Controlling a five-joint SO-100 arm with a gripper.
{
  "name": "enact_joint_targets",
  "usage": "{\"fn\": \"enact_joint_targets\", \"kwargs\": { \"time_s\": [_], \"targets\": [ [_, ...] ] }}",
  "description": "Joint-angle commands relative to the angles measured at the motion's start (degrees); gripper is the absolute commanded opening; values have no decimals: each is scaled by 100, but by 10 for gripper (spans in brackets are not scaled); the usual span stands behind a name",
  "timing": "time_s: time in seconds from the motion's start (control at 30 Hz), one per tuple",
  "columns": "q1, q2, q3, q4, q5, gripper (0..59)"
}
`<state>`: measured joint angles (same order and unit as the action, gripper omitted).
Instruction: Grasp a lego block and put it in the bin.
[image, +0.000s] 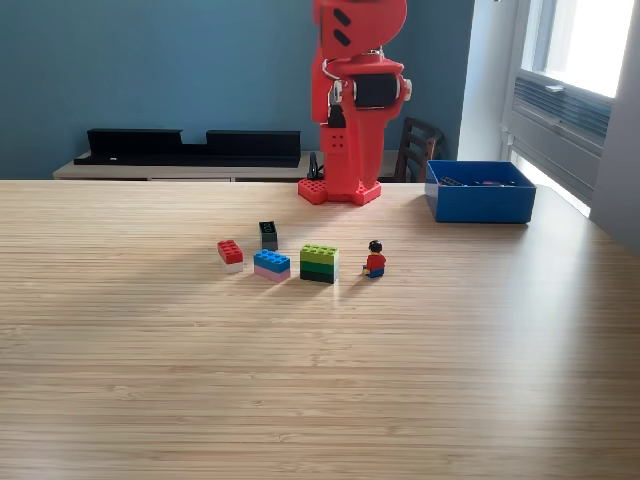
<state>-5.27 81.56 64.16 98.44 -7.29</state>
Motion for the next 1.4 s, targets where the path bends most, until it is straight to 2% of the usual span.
{"fn": "enact_joint_targets", "kwargs": {
  "time_s": [0.03, 0.3, 0.53, 0.9, 1.4],
  "targets": [
    [-237, 53, -185, -62, -580, 294],
    [-246, 26, 53, -211, -1046, 244],
    [-211, -9, 501, -554, -1600, 232],
    [88, -914, 308, -633, -2285, 218],
    [53, -1503, 281, -1090, -2470, 205]
  ]
}}
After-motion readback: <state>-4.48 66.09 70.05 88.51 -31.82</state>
